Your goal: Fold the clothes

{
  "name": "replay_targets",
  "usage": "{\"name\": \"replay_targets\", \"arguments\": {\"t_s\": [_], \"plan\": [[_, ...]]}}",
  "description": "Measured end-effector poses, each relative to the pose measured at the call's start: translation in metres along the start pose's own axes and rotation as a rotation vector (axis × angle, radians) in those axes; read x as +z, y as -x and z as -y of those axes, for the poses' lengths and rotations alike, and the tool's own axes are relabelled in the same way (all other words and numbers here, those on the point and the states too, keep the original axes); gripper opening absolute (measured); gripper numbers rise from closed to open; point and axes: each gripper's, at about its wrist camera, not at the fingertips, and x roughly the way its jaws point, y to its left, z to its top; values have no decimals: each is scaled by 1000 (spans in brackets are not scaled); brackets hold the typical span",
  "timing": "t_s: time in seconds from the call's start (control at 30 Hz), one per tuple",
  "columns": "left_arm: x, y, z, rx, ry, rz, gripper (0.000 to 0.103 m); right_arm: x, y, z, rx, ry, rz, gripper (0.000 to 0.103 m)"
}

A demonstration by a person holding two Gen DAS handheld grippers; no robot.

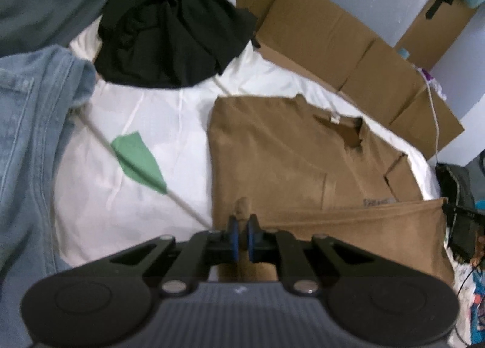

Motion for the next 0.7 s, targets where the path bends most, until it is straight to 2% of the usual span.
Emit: {"name": "replay_targets", "arguments": {"t_s": [0.33, 0.7], "plan": [[28, 13, 10, -6, -33, 68, 6, 30, 15, 1, -16, -37, 66, 3], [70, 8, 17, 11, -82, 108, 6, 70, 12, -1, -51, -39, 106, 3]]}}
